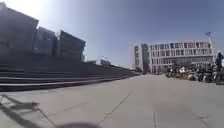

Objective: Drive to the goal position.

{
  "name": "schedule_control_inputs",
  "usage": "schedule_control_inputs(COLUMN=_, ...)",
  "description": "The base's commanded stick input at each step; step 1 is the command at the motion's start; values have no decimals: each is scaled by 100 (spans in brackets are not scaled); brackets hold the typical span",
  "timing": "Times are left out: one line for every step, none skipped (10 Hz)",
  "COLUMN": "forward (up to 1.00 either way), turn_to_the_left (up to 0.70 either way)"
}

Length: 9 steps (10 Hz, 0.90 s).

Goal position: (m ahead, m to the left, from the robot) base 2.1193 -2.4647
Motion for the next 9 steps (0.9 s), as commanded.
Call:
schedule_control_inputs(forward=100, turn_to_the_left=2)
schedule_control_inputs(forward=100, turn_to_the_left=2)
schedule_control_inputs(forward=100, turn_to_the_left=2)
schedule_control_inputs(forward=100, turn_to_the_left=2)
schedule_control_inputs(forward=100, turn_to_the_left=2)
schedule_control_inputs(forward=100, turn_to_the_left=2)
schedule_control_inputs(forward=100, turn_to_the_left=2)
schedule_control_inputs(forward=100, turn_to_the_left=2)
schedule_control_inputs(forward=100, turn_to_the_left=2)
